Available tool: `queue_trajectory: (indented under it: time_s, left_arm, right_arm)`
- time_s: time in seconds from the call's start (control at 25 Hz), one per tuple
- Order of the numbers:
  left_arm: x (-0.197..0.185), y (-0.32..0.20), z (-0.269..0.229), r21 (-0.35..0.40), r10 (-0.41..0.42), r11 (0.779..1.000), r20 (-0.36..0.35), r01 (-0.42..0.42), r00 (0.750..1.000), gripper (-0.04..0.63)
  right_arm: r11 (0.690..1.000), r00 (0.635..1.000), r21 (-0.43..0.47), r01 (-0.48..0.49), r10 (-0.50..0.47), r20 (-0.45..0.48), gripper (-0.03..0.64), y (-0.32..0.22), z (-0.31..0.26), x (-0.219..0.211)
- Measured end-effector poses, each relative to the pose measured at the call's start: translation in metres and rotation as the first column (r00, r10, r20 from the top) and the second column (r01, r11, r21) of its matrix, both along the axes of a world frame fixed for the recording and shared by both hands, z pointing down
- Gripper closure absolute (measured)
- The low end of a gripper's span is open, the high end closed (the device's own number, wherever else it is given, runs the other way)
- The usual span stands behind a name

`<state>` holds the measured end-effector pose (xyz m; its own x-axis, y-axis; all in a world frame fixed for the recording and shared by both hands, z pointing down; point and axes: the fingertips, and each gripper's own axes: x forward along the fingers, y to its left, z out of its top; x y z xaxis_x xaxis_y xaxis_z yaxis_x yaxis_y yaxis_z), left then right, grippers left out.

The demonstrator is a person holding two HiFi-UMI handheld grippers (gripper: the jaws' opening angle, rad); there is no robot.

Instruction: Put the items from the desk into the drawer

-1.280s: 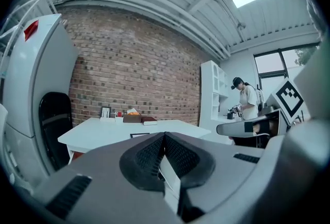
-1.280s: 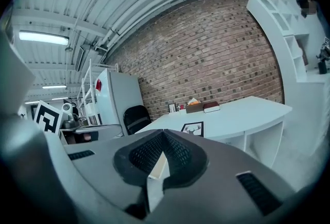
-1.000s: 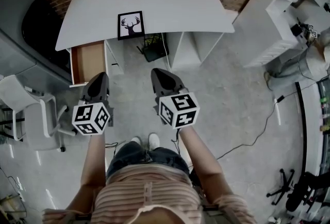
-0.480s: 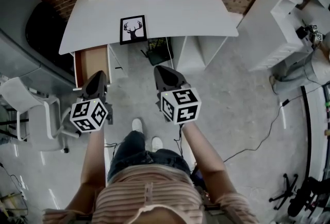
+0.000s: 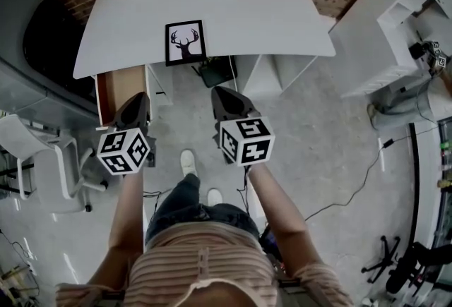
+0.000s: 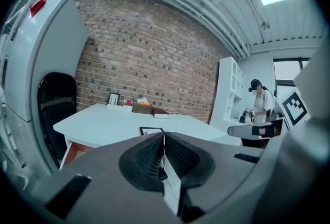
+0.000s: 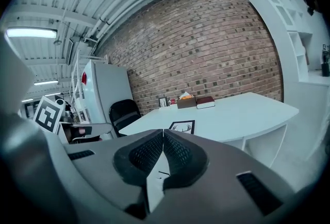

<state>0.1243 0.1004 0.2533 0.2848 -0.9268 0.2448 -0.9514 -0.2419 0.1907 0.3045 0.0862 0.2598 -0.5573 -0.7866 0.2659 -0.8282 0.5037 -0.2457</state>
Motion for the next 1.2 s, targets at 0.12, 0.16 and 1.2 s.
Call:
queue_trajectory:
  time_s: [0.12,0.16,1.2]
  left_arm:
    - [-0.013,-0.033,0.007,-0.012,0.020,1.000,-0.006,-0.020,1.000,0.584]
    - [-0.018,-0.044,0.010,-0.018,0.026,0.999,-0.005,-0.027,1.000,0.584]
    - [-0.063,-0.238,0.098,-0.272,0.132,0.950,-0.088,-0.151,0.987,0.474]
  right_arm:
    - [0.999,1.000,-0.026,-0.029,0.029,-0.012,0.600,-0.032,0.009,-0.013]
    - [0.999,0.999,-0.037,-0.039,0.039,-0.017,0.600,-0.042,0.012,-0.017]
    - [0.935,0.976,-0.322,-0.150,0.087,-0.201,0.468,-0.219,0.095,-0.074]
